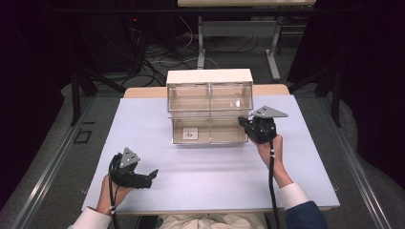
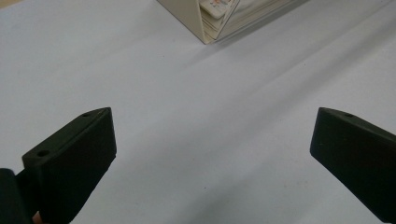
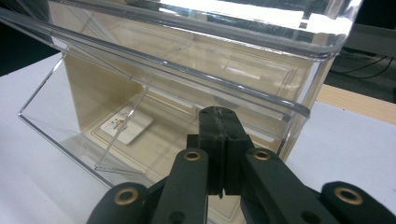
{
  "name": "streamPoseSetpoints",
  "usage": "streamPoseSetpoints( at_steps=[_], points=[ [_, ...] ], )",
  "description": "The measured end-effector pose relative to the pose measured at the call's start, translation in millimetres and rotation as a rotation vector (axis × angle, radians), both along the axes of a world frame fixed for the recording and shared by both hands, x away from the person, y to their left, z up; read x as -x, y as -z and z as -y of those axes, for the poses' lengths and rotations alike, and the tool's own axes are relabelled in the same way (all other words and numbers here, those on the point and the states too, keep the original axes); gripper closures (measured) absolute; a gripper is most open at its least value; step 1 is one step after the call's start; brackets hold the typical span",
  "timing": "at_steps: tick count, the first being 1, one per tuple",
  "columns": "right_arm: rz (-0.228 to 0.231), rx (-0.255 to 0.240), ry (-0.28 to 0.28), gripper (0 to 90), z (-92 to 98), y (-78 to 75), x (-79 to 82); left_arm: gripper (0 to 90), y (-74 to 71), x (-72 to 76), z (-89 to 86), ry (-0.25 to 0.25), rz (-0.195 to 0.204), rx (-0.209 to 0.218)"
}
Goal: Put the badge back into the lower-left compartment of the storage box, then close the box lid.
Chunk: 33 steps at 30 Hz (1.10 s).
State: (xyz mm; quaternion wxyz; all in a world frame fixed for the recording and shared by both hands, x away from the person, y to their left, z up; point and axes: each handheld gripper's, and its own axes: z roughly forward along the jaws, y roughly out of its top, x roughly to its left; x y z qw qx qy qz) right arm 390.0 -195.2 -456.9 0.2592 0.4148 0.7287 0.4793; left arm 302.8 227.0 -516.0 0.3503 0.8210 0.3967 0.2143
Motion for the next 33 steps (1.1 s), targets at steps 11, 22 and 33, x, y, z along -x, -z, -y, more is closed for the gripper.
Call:
streamPoseSetpoints(
  at_steps=[11, 22, 33],
  points=[
    [-0.001, 0.001, -0.006, 90.0, 0.4, -1.2, 0.4, 0.0, 2.6, 2.3, -7.0, -0.002, -0.010, -0.006],
    [-0.012, 0.009, -0.011, 90.0, 0.0, -2.1, 2.5, 0.0, 2.3, 2.4, -8.1, -0.007, -0.012, -0.010],
    [-0.013, 0.010, -0.018, 90.0, -0.6, -2.5, 5.3, 0.0, 2.8, 1.9, -8.4, 0.002, -0.012, -0.021]
  ],
)
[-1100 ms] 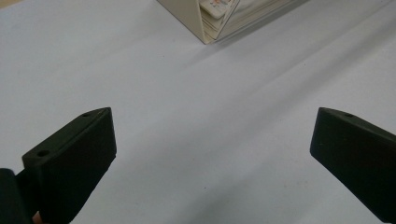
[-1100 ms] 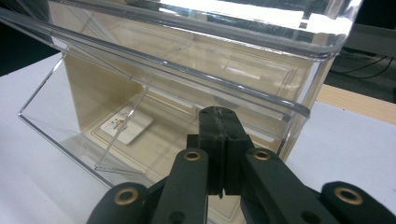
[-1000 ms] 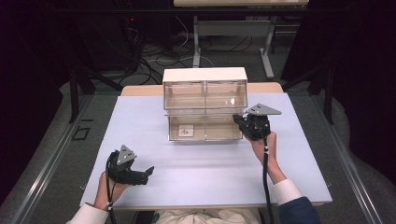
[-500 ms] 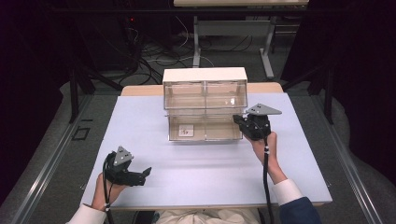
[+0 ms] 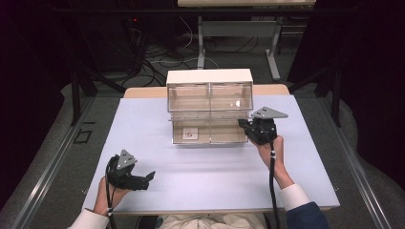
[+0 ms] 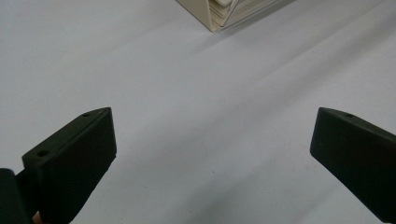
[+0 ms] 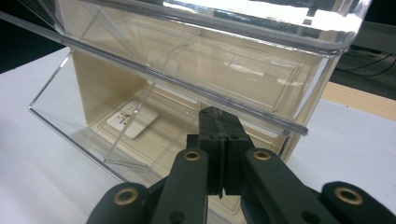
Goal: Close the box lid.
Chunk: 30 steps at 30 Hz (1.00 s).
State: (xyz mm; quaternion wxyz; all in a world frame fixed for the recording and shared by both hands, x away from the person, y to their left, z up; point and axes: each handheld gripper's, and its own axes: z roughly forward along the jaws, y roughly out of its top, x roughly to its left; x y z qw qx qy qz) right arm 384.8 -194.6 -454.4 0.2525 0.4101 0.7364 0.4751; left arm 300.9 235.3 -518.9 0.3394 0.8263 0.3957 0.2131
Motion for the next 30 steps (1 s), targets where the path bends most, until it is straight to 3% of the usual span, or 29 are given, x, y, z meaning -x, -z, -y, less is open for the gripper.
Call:
streamPoseSetpoints(
  at_steps=[16, 30],
  points=[
    [-0.023, 0.006, -0.009, 90.0, -0.5, 3.1, 8.1, 0.0, 0.8, -0.1, 1.9, -0.001, -0.003, 0.001],
    [-0.039, 0.057, -0.041, 90.0, -2.2, 6.4, 18.2, 0.0, 1.6, -0.8, 2.8, 0.000, -0.005, 0.000]
  ],
)
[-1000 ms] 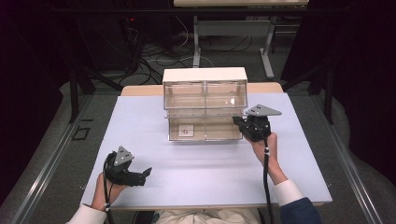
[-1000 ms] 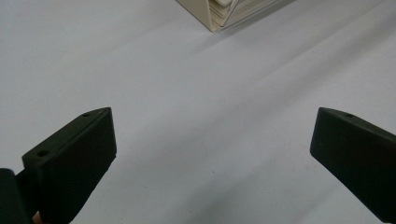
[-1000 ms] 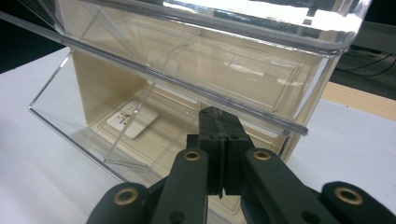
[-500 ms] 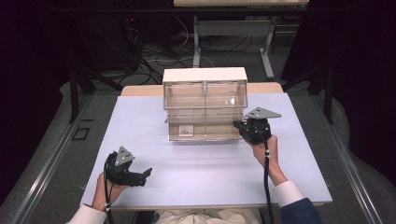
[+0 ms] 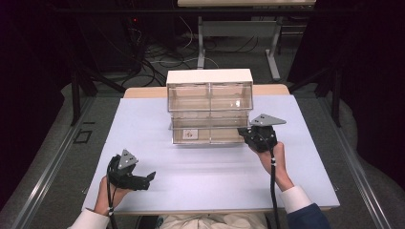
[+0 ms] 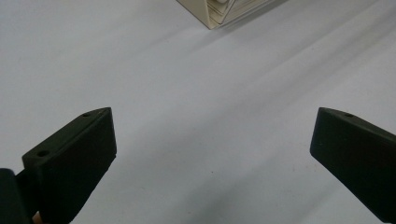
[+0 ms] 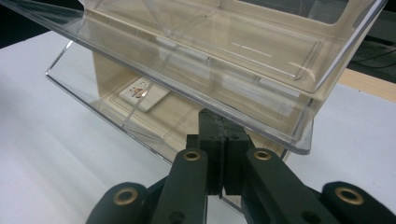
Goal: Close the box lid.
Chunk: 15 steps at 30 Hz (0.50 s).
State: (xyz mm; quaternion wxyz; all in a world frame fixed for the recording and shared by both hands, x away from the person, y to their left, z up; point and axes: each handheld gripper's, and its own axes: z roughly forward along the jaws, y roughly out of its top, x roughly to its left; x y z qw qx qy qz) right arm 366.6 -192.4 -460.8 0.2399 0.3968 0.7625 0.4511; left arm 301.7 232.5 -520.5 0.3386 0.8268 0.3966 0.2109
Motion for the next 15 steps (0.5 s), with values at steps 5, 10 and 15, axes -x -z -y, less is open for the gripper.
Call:
streamPoseSetpoints(
  at_steps=[5, 10, 15],
  points=[
    [-0.029, 0.006, 0.003, 90.0, 0.8, 0.9, 4.1, 0.0, -0.9, 0.1, -1.5, 0.005, -0.001, -0.009],
    [-0.056, 0.008, 0.014, 89.9, 2.6, 2.5, 8.0, 0.0, -0.2, 0.5, -0.7, 0.002, 0.002, -0.001],
    [-0.066, 0.016, 0.008, 89.9, 3.0, 5.1, 10.6, 0.0, 0.0, 0.3, -0.3, 0.002, 0.004, -0.003]
  ],
)
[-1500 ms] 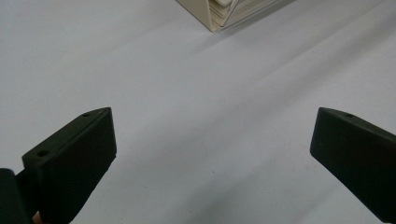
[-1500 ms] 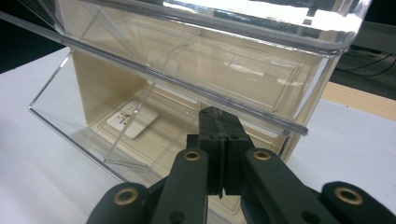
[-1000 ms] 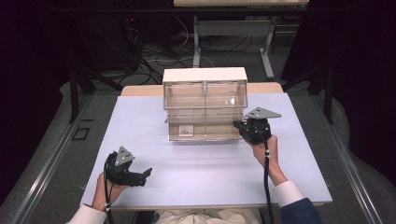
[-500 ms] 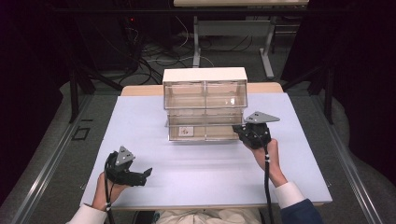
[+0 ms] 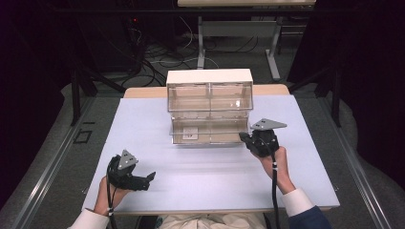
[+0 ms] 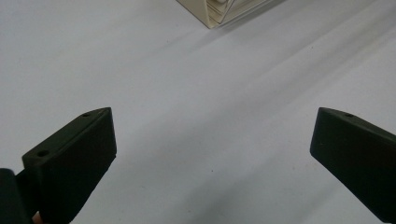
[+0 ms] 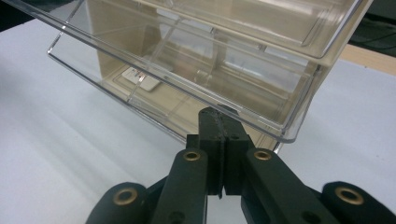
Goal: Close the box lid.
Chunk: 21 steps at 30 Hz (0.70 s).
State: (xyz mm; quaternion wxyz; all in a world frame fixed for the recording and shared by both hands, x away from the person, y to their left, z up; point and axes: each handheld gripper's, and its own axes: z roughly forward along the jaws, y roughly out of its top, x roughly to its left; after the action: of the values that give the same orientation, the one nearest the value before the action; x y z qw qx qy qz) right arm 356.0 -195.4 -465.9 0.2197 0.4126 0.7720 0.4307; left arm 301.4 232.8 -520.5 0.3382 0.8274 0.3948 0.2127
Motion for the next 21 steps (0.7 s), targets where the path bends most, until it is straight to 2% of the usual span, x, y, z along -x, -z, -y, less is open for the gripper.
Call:
streamPoseSetpoints(
  at_steps=[7, 12, 17, 21],
  points=[
    [-0.022, 0.023, 0.003, 89.9, 2.8, 4.3, 4.3, 0.0, 0.3, -0.8, 0.8, 0.010, 0.000, -0.014],
    [-0.047, 0.037, 0.009, 89.9, 5.4, 10.1, 6.7, 0.0, 0.4, -1.2, 2.3, 0.012, -0.003, -0.006],
    [-0.059, 0.043, 0.007, 89.8, 6.0, 13.1, 9.2, 0.0, 0.8, -2.2, 2.8, 0.013, -0.004, -0.003],
    [-0.051, 0.046, 0.010, 89.8, 7.9, 11.0, 11.4, 0.0, 0.6, -3.0, 2.5, 0.022, -0.007, -0.013]
  ],
)
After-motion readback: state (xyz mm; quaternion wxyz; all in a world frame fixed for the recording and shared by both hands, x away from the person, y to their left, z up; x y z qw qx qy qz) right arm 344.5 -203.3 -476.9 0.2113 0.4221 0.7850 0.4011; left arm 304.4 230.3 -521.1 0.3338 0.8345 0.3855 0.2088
